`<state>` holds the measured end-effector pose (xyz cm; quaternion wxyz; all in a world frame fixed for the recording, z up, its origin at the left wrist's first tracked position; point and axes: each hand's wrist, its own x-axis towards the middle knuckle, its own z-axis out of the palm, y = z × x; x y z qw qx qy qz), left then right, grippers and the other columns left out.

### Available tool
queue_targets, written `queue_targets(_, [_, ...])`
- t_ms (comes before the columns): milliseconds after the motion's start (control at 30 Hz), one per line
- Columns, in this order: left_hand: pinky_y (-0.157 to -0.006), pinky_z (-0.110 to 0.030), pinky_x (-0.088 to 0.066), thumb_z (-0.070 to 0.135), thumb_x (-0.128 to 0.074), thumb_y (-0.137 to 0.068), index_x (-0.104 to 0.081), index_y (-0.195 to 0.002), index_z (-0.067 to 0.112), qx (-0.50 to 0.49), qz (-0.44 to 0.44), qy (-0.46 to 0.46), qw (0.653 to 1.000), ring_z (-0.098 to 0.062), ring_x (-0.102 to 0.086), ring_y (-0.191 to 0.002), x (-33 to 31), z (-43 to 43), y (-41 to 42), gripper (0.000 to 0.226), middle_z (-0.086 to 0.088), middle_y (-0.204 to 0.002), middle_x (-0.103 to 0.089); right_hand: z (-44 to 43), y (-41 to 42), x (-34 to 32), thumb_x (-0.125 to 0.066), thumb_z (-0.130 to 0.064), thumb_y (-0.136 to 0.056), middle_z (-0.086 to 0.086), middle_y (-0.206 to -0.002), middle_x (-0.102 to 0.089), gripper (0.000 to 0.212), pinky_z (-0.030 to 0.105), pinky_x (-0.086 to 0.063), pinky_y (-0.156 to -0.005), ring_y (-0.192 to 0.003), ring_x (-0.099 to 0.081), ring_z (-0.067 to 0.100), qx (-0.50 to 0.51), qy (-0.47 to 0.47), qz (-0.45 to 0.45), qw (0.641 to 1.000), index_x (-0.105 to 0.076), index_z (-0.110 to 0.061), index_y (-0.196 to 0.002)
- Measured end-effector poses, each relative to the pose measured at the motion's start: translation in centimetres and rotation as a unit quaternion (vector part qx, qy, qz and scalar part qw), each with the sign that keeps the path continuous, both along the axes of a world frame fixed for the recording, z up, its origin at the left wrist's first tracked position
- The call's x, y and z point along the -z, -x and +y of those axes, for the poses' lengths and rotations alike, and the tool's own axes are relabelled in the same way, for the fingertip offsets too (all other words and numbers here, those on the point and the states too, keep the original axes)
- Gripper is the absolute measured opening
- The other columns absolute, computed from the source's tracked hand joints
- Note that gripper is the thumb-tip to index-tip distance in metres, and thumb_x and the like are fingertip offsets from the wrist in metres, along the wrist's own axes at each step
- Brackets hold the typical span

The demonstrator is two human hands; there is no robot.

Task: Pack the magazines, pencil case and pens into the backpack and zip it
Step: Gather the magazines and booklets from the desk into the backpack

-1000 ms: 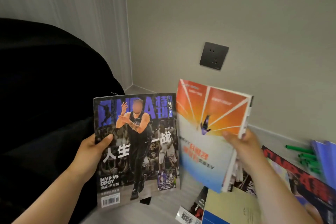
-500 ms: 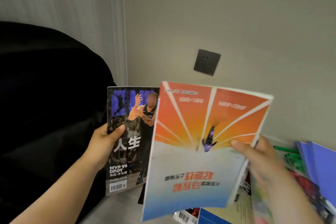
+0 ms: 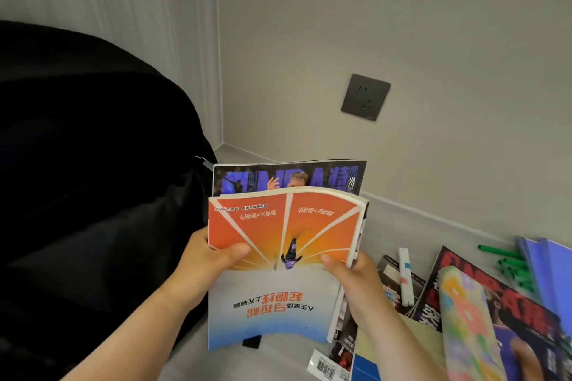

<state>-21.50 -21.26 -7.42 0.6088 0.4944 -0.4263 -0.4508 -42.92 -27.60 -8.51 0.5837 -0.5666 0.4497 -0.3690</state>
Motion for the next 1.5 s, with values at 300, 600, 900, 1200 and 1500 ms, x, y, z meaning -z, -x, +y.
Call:
queue_targets(300, [-0.055, -0.02, -0.056, 0.057, -0.085, -0.02, -0.073, -0.076, 0.022, 0.029, 0.028, -0.036, 0.999, -0.019, -0.073, -0.075, -0.5, -0.3, -0.7, 0.067, 0.002, -0.08, -0.077, -1.6, 0.2, -0.5, -0.074, -0.016, -0.069, -0.008, -0.113, -0.058, 0.075, 0.031, -0.052, -0.076, -0.095, -0.061, 0.01, 0.014, -0.045, 0.039, 0.998, -0.034, -0.029, -0.131])
queue_targets(600, [-0.055, -0.015, -0.054, 0.043, -0.085, -0.026, -0.067, -0.082, 0.023, 0.0, -0.036, -0.01, 0.999, -0.011, -0.072, -0.076, -1.1, 0.7, -1.6, 0.062, 0.01, -0.08, -0.076, -0.9, -0.2, -0.2, -0.073, -0.009, -0.07, -0.025, -0.07, -0.071, 0.03, 0.012, -0.047, -0.054, -0.069, -0.067, -0.005, 0.013, 0.014, 0.032, 0.999, -0.057, -0.03, -0.083])
queue_targets(900, [-0.061, -0.019, -0.055, 0.005, -0.067, -0.072, -0.068, -0.083, 0.023, -0.012, -0.021, -0.07, 0.997, -0.012, -0.071, -0.079, 1.2, 1.3, -1.0, 0.021, 0.009, -0.082, -0.076, -1.0, 0.6, -0.7, -0.077, -0.012, -0.068, -0.023, -0.072, -0.073, 0.023, 0.018, -0.045, -0.063, -0.07, -0.067, -0.006, -0.082, -0.037, 0.068, 0.994, -0.071, -0.034, -0.07])
queue_targets(1200, [-0.058, -0.012, -0.053, 0.025, -0.082, -0.058, -0.074, -0.07, 0.033, -0.039, -0.07, 0.0, 0.997, -0.006, -0.071, -0.077, -4.8, 4.4, -2.0, 0.017, 0.015, -0.079, -0.076, -1.4, -1.4, -3.5, -0.071, 0.003, -0.068, -0.011, -0.065, -0.075, 0.034, 0.021, -0.052, -0.057, -0.062, -0.07, 0.003, -0.125, 0.03, -0.021, 0.991, -0.074, -0.03, -0.065])
queue_targets(1500, [-0.051, -0.004, -0.048, 0.026, -0.067, -0.049, -0.07, -0.056, 0.043, -0.213, -0.202, 0.148, 0.944, 0.01, -0.065, -0.062, -14.7, 9.5, -5.3, 0.018, 0.031, -0.06, -0.068, -1.7, -8.5, -14.0, -0.077, -0.009, -0.052, -0.016, -0.061, -0.072, 0.027, 0.012, -0.053, -0.057, -0.061, -0.068, 0.0, -0.225, 0.2, -0.089, 0.949, -0.073, -0.034, -0.063])
